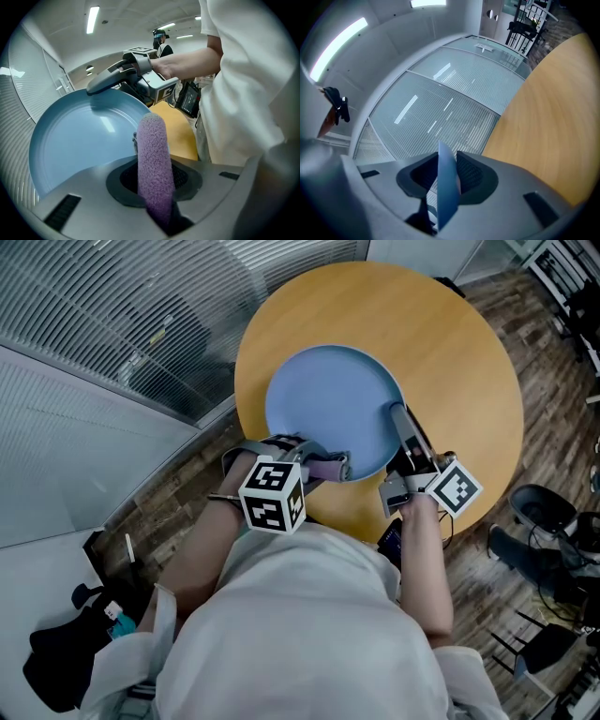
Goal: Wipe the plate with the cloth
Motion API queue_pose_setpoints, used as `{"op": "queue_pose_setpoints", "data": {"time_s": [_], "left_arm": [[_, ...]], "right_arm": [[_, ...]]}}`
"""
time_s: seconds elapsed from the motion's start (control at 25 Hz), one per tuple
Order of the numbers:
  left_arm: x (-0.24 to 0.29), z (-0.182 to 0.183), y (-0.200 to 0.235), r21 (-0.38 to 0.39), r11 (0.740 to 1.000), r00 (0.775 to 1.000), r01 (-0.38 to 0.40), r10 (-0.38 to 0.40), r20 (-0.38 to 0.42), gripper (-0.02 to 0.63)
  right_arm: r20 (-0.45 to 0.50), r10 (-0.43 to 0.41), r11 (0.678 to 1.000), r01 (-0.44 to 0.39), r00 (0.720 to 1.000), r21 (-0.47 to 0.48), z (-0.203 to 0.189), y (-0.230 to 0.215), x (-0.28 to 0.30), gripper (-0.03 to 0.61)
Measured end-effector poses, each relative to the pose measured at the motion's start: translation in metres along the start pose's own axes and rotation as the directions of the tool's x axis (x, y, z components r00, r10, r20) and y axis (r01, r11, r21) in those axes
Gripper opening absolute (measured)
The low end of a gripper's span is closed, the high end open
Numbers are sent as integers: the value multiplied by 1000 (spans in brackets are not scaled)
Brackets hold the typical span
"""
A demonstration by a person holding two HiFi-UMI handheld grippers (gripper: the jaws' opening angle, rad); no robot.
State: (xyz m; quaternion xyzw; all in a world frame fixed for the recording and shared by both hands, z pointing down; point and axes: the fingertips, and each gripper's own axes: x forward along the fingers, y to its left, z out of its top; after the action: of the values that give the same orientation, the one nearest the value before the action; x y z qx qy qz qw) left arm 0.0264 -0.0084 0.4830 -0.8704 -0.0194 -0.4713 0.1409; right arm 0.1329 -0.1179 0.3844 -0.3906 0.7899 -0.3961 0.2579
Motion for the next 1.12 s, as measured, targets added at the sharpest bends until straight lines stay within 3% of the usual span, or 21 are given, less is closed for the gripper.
{"op": "queue_pose_setpoints", "data": {"time_s": [0.28, 0.56, 0.8, 1.12], "left_arm": [[-3, -20, 12, -62, 998, 998, -30, 27, -60, 83], [-23, -44, 31, -174, 970, 985, -167, 156, -77, 83], [-55, -77, 47, -263, 914, 951, -308, 299, -74, 83], [-74, -74, 92, -214, 862, 888, -460, 450, -96, 83]], "right_arm": [[-24, -11, 999, 12, 1000, 38, -5, -11, -1, 121], [-38, -5, 998, 8, 999, 66, -23, -7, 1, 120], [-77, 4, 995, 4, 997, 103, -61, 0, 15, 118], [-128, 0, 982, 24, 992, 187, -77, -10, 17, 111]]}}
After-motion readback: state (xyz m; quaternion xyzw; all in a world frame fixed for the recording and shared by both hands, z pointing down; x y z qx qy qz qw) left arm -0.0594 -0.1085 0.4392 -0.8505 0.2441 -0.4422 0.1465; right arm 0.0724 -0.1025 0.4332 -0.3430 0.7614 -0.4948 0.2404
